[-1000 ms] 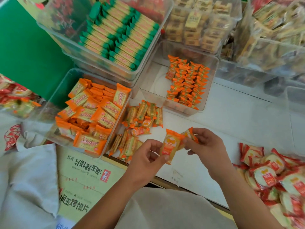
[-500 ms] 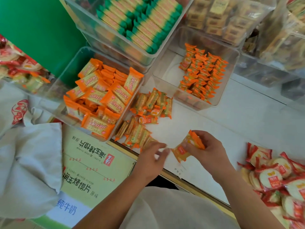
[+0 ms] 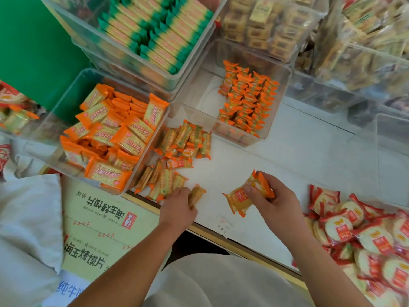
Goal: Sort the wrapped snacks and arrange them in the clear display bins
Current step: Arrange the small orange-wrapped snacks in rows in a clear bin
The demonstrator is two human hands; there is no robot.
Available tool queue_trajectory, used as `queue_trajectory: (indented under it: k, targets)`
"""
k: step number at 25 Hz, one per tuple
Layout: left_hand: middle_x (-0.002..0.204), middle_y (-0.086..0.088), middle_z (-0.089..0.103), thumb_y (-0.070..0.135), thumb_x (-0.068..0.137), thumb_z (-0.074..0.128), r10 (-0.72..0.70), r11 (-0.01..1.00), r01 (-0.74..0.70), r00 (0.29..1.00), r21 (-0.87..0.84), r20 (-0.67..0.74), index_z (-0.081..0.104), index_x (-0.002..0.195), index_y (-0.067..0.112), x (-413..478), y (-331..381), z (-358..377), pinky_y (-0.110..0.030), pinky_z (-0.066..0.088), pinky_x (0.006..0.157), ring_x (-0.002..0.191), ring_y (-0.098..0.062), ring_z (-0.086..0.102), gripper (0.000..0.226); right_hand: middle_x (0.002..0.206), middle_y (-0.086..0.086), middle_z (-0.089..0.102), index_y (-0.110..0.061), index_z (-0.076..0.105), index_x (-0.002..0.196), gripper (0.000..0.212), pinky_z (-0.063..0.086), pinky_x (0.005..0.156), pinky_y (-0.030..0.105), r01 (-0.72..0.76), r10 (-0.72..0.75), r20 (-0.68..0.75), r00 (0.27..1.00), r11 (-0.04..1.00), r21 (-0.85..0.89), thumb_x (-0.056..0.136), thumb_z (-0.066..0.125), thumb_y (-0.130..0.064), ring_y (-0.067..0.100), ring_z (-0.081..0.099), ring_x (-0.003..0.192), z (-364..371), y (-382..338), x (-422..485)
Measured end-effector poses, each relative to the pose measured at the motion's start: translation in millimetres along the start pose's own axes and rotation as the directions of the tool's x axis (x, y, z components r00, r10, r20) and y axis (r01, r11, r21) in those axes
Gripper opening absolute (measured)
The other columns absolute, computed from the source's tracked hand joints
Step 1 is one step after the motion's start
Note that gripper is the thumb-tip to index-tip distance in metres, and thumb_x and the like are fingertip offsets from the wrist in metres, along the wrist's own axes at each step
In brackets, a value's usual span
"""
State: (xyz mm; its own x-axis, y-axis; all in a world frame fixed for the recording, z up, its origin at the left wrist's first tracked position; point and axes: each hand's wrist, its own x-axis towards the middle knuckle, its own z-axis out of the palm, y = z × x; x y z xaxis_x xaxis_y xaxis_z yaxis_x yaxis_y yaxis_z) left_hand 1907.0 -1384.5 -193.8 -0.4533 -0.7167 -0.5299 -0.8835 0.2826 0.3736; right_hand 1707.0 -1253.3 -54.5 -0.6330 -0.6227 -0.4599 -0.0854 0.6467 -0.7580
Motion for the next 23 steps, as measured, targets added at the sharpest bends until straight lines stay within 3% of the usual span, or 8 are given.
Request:
queue_trajectory:
  k: [1, 3, 6, 9, 12, 16, 20, 23]
  targets:
    - [0.105, 0.004, 0.068, 0.029, 0.088, 0.070, -0.045, 0.959, 0.038, 0.999, -0.281, -0.019, 0.062, 0.119, 0.021, -5.9, 13.8, -9.4, -0.022, 0.047, 0.067, 0.084, -0.009, 0.065, 0.032, 0.100, -0.013, 0.073, -0.036, 0.063, 0.127, 0.036, 0.045, 0.063, 0.007, 0.012, -0.012, 0.006, 1.000, 1.000, -0.013, 0.093, 0.071, -0.045, -0.008, 0.063, 0.078, -3.4, 2.1, -0.2]
    - [0.093, -0.004, 0.075, 0.017, 0.093, 0.068, -0.102, 0.639, 0.111, 0.993, -0.761, 0.059, 0.069, 0.117, 0.019, -22.0, 45.9, -33.9, -0.021, 0.050, 0.062, 0.071, -0.009, 0.066, 0.024, 0.102, -0.013, 0.071, -0.036, 0.060, 0.128, 0.034, 0.045, 0.064, 0.005, 0.035, -0.034, 0.016, 0.999, 0.999, -0.028, 0.096, 0.067, -0.045, -0.008, 0.063, 0.080, -9.9, 5.4, 0.5]
    - [0.095, -0.011, 0.077, 0.009, 0.100, 0.061, 0.029, 0.372, 0.123, 0.989, -0.920, 0.144, 0.070, 0.119, 0.018, -48.8, 80.1, -67.2, -0.035, 0.054, 0.067, 0.080, -0.024, 0.072, 0.023, 0.104, -0.015, 0.070, -0.041, 0.056, 0.123, 0.025, 0.053, 0.076, 0.015, 0.053, -0.053, 0.049, 0.997, 0.999, -0.004, 0.099, 0.062, -0.045, -0.001, 0.068, 0.090, -16.7, 7.9, 3.1]
    - [0.100, -0.013, 0.078, 0.015, 0.096, 0.069, 0.171, 0.358, 0.052, 0.978, -0.932, 0.120, 0.067, 0.122, 0.014, -67.9, 99.1, -80.2, -0.037, 0.060, 0.076, 0.086, -0.027, 0.074, 0.026, 0.104, -0.014, 0.072, -0.044, 0.056, 0.119, 0.017, 0.060, 0.088, 0.038, 0.071, -0.074, 0.071, 0.995, 0.996, 0.051, 0.101, 0.058, -0.044, 0.005, 0.070, 0.093, -19.9, 8.2, 6.4]
    - [0.105, -0.010, 0.078, 0.018, 0.081, 0.082, 0.174, 0.382, 0.037, 0.979, -0.923, 0.111, 0.071, 0.116, 0.014, -74.0, 108.1, -85.4, -0.036, 0.062, 0.078, 0.092, -0.026, 0.075, 0.037, 0.102, -0.010, 0.073, -0.047, 0.057, 0.113, 0.010, 0.060, 0.089, 0.044, 0.085, -0.094, 0.082, 0.992, 0.991, 0.102, 0.103, 0.055, -0.043, 0.009, 0.071, 0.093, -23.1, 5.0, 11.3]
    - [0.098, 0.011, 0.073, 0.012, 0.083, 0.084, 0.146, 0.654, -0.125, 0.989, -0.746, -0.038, 0.072, 0.114, 0.034, -65.3, 98.3, -108.6, -0.024, 0.056, 0.076, 0.083, -0.005, 0.065, 0.040, 0.099, -0.009, 0.071, -0.045, 0.058, 0.109, 0.007, 0.059, 0.089, 0.049, 0.097, -0.098, 0.065, 0.993, 0.995, 0.014, 0.104, 0.054, -0.045, 0.012, 0.069, 0.093, -35.6, 7.1, 23.3]
    - [0.100, 0.014, 0.074, 0.011, 0.080, 0.085, 0.341, 0.740, -0.263, 0.940, -0.620, 0.008, 0.059, 0.122, 0.035, -58.7, 114.3, -132.8, -0.014, 0.044, 0.069, 0.071, 0.005, 0.058, 0.055, 0.107, -0.014, 0.067, -0.040, 0.057, 0.120, 0.016, 0.054, 0.088, 0.024, 0.170, -0.155, 0.158, 0.975, 0.982, -0.084, 0.105, 0.051, -0.044, 0.001, 0.064, 0.095, -39.7, -5.9, 32.1]
    - [0.106, 0.011, 0.074, 0.005, 0.076, 0.088, 0.338, 0.616, -0.299, 0.936, -0.729, -0.098, 0.064, 0.122, 0.028, -48.9, 136.7, -132.5, -0.022, 0.056, 0.073, 0.079, -0.003, 0.063, 0.056, 0.113, -0.016, 0.066, -0.040, 0.055, 0.125, 0.020, 0.050, 0.087, 0.018, 0.193, -0.184, 0.173, 0.968, 0.980, -0.037, 0.107, 0.048, -0.038, -0.002, 0.063, 0.098, -30.9, -20.4, 31.1]
